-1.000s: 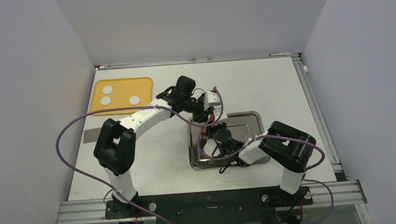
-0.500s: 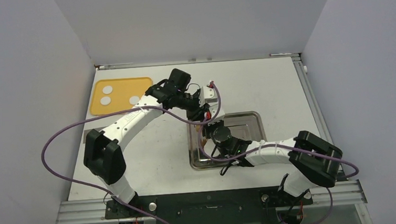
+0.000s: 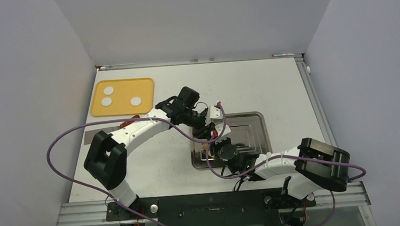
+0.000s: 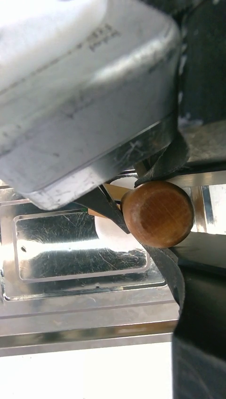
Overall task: Roll out the dumpling wrappers from the dough
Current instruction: Flatten out the dough on the work surface.
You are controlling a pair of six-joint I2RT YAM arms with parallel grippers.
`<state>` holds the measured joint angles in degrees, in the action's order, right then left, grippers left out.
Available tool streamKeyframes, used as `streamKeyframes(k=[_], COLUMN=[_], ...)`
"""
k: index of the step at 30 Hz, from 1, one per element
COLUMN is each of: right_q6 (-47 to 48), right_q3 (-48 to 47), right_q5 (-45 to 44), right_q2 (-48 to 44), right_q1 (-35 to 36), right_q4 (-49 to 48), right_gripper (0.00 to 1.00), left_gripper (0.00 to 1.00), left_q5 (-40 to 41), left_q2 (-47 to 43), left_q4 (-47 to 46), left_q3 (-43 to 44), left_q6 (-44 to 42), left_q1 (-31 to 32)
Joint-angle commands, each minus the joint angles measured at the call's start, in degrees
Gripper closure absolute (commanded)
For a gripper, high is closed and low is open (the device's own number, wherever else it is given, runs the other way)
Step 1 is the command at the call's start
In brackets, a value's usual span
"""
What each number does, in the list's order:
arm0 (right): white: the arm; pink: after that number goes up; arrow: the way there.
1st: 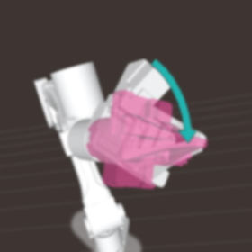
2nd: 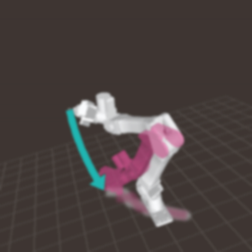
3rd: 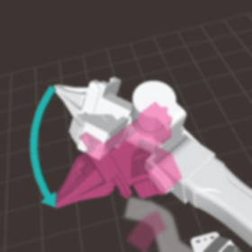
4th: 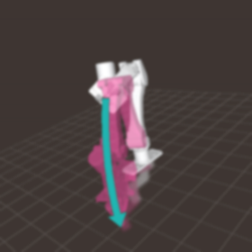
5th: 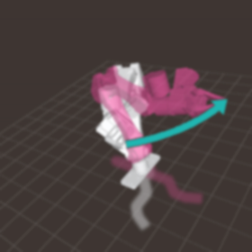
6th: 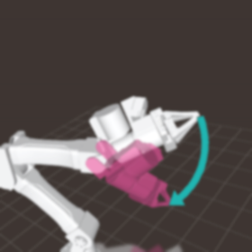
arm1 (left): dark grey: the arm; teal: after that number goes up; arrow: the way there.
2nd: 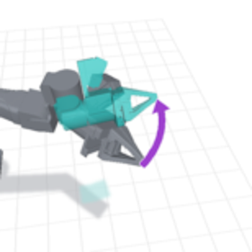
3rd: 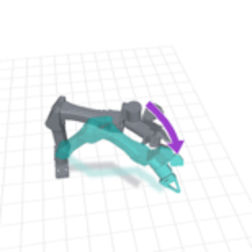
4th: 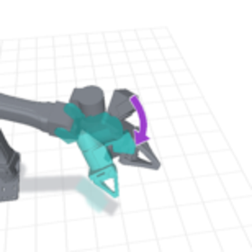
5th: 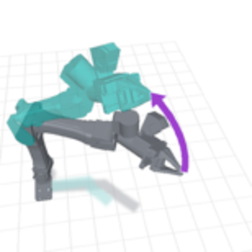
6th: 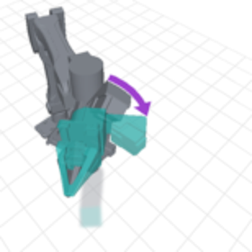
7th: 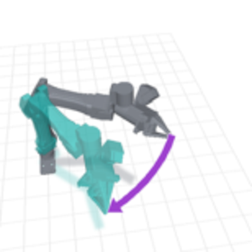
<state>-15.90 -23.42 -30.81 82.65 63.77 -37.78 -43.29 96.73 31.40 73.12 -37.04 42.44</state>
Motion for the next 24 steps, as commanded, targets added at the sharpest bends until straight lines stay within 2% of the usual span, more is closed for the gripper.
streamKeyframes(k=[1, 8, 18, 24], right_q6=[7.4, 2.4, -2.1, 0.1], right_q3=[-0.1, 3.4, 2.0, 0.5], right_q5=[5.0, 7.1, 15.8, 14.1], right_q2=[8.3, 16.8, 23.0, 24.2], right_q1=[-2.8, -8.3, -18.9, -16.6], right_q4=[-2.7, -7.8, -10.4, -7.1], right_gripper=[0.92, 0.92, 0.92, 0.92], left_gripper=[1.00, 1.00, 1.00, 1.00], left_q5=[-3.0, 1.4, 2.8, 3.2], left_q2=[3.2, 8.6, 16.9, 17.0], left_q4=[-3.0, -9.3, -11.6, -11.1], left_q3=[-3.4, -5.4, 0.0, -1.2], left_q6=[1.5, 2.2, 4.6, 4.1], left_q1=[9.3, 6.4, 1.6, 1.8])
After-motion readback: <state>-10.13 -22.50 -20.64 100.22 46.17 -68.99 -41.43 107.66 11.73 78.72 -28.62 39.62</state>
